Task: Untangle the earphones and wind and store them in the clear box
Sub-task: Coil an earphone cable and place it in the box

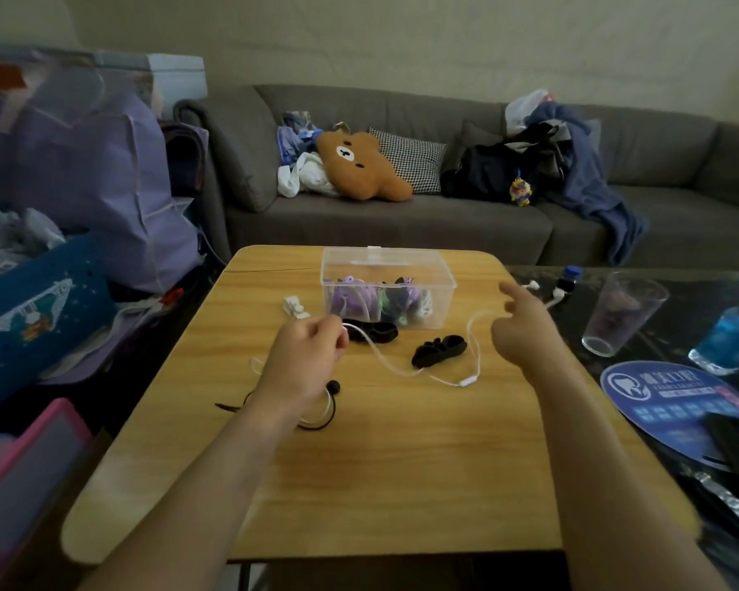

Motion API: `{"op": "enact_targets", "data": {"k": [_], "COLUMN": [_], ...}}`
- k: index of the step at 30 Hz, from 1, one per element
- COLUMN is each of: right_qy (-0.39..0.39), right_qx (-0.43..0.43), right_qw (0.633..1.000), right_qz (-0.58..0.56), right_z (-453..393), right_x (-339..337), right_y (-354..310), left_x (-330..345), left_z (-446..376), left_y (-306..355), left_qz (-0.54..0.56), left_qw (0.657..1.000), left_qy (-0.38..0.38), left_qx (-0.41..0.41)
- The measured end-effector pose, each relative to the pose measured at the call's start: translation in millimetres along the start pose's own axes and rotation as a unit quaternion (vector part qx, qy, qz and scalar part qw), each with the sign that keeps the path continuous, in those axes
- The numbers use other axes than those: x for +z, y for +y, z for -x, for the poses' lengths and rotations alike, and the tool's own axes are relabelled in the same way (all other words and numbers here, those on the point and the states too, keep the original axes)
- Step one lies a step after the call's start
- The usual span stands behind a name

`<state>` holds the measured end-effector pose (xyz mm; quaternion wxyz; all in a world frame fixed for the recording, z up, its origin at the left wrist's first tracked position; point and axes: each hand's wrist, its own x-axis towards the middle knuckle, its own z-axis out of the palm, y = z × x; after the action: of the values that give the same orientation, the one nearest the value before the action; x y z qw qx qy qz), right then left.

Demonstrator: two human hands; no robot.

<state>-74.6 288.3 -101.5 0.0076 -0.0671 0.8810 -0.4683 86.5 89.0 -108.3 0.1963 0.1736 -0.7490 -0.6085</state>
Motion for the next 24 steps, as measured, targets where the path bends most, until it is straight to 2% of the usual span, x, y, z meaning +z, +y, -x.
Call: {"op": "enact_targets", "data": {"k": [2, 4, 6, 7, 9, 11, 12, 13, 15, 17, 19, 22, 24], "right_qy": [0.042, 0.095, 0.103, 0.076, -0.065, -0.218, -0.261, -0.277, -0.256, -0.229, -0.221, -0.231, -0.240], "right_qx": [-0.009, -0.068, -0.149, -0.191, -0.241, -0.247, -0.246, -0.246, -0.256, -0.260, -0.263, -0.284, -0.311], "right_qw": [0.998, 0.993, 0.982, 0.976, 0.961, 0.937, 0.928, 0.925, 0.928, 0.934, 0.937, 0.930, 0.920], "right_qz": [0.040, 0.000, -0.048, -0.074, -0.122, -0.117, -0.101, -0.090, -0.090, -0.092, -0.068, 0.001, 0.016], "right_z": [6, 19, 38, 47, 60, 67, 70, 71, 71, 69, 70, 77, 82], "right_x": [6, 16, 30, 36, 47, 52, 53, 55, 56, 57, 57, 61, 64], "right_y": [-4, -16, -32, -37, -43, -43, -43, -42, -42, -41, -41, -42, -45], "left_x": [5, 9, 11, 12, 13, 14, 13, 12, 7, 1, -6, -12, -14], "left_z": [3, 4, 5, 6, 9, 10, 9, 9, 5, 1, -1, -1, 0], "left_y": [1, 0, 0, -1, 1, 3, 4, 5, 8, 9, 11, 12, 13], "left_qz": [-0.010, -0.012, -0.037, -0.053, -0.061, -0.037, -0.017, 0.015, 0.122, 0.262, 0.366, 0.412, 0.377], "left_qw": [1.000, 0.998, 0.995, 0.993, 0.991, 0.992, 0.994, 0.996, 0.992, 0.964, 0.929, 0.910, 0.925], "left_qy": [-0.011, -0.021, -0.033, -0.036, -0.038, -0.034, -0.030, -0.026, -0.014, -0.012, -0.018, -0.022, -0.043], "left_qx": [0.027, 0.051, 0.081, 0.097, 0.117, 0.116, 0.105, 0.086, 0.020, -0.038, -0.059, -0.040, -0.011]}}
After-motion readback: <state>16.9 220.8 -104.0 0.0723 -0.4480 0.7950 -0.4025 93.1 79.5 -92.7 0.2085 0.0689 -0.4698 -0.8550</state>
